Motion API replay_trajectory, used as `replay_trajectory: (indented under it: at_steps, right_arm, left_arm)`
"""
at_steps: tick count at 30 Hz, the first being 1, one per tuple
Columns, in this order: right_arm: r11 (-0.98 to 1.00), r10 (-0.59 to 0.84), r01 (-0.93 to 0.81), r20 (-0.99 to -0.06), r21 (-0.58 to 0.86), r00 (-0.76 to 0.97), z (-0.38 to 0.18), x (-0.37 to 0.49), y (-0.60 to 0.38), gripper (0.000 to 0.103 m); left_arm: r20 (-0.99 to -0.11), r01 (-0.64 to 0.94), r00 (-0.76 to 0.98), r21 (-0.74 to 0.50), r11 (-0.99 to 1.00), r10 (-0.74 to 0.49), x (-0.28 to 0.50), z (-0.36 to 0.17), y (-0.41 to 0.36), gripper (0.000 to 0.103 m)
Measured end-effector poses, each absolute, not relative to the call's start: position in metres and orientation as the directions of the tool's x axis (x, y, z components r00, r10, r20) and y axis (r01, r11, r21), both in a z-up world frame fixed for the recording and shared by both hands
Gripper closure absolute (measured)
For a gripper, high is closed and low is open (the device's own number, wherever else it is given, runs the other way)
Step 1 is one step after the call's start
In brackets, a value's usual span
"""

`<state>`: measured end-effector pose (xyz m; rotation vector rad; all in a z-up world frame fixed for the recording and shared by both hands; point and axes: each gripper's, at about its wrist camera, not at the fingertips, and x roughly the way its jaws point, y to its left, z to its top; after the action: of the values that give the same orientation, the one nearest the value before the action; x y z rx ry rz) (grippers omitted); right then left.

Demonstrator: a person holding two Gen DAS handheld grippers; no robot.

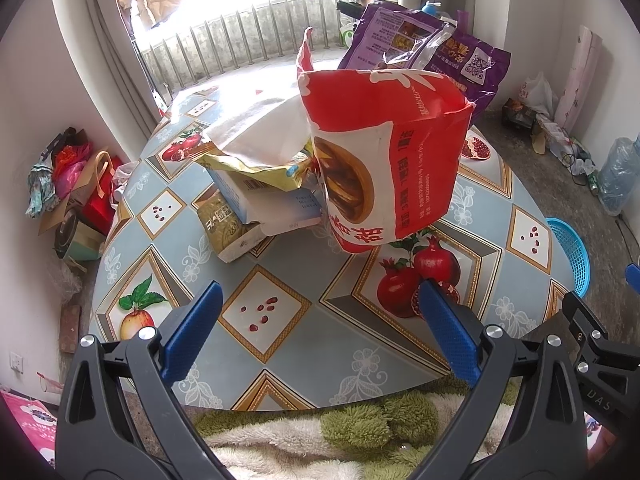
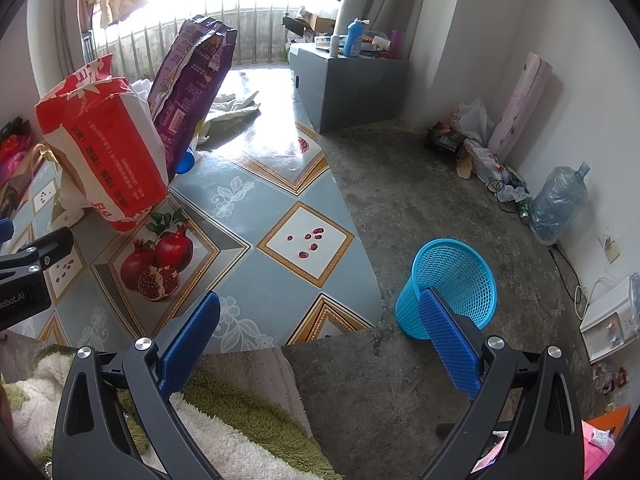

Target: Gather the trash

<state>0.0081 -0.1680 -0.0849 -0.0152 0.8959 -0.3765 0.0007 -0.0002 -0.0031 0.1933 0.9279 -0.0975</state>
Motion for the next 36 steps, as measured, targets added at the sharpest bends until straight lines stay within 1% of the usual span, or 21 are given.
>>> replay_trajectory:
  at_steps: [36]
  right_arm:
    - [0.934, -0.325, 0.317, -0.758, -0.164, 0.566, -0.0856, 0.0109, -0.1664, 0.006]
  left_arm:
    - [-0.801, 0.169, 0.599, 0.111, 0.979, -0.013, -0.0017, -0.003, 0.0031, 0.009]
